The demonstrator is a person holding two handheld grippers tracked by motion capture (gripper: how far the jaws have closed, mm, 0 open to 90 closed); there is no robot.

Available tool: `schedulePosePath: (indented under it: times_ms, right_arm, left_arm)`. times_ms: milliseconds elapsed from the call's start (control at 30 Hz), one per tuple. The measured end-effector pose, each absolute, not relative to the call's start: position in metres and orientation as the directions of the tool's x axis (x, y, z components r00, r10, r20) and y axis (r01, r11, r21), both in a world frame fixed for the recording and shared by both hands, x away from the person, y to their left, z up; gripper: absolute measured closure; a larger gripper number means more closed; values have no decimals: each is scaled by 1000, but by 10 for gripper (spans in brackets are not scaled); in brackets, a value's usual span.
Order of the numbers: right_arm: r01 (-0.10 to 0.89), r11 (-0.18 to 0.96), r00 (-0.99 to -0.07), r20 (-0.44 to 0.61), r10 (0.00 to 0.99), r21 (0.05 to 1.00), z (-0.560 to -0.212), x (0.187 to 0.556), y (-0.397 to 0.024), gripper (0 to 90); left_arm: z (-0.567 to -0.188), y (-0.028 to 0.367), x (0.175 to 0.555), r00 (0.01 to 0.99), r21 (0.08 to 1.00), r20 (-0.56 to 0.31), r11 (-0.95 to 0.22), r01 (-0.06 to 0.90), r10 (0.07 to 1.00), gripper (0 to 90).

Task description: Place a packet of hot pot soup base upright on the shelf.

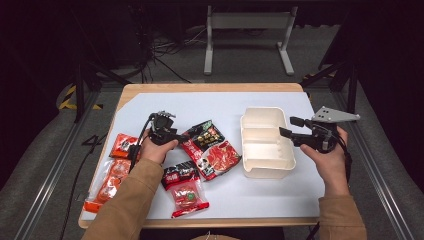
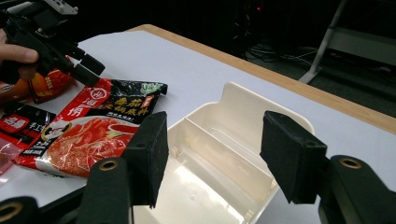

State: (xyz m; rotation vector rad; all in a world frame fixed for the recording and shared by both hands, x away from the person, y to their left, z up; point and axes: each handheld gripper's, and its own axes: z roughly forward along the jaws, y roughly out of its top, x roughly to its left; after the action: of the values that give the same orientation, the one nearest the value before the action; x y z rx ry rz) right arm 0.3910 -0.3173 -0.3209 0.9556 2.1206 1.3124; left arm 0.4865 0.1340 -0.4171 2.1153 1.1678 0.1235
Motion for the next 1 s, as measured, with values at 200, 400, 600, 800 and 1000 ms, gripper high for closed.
schedulePosePath:
  times_ms: [200,400,600,800,1000]
  right_arm:
    - [319,307,-649,-29,761,897,-322,392,-317,413]
    - [320,305,-647,-29,762,897,-323,392,-317,408]
    - [324,310,-647,-30,762,894,-323,393,-316,406]
    - [321,316,-649,-36,760,893,-324,393,-315,405]
    - [321,316,-647,-37,761,893,-324,393,-315,406]
  left_arm:
    - [-421,133,489,572,587,-253,-346,732,781,431]
    - [-424,132,491,568,558,-248,-363,746,785,580]
    - [-424,131,490,573,550,-281,-360,754,770,745]
    - [-423,134,490,562,553,-321,-331,765,762,845]
    - [-418,132,486,572,583,-301,-327,744,763,864]
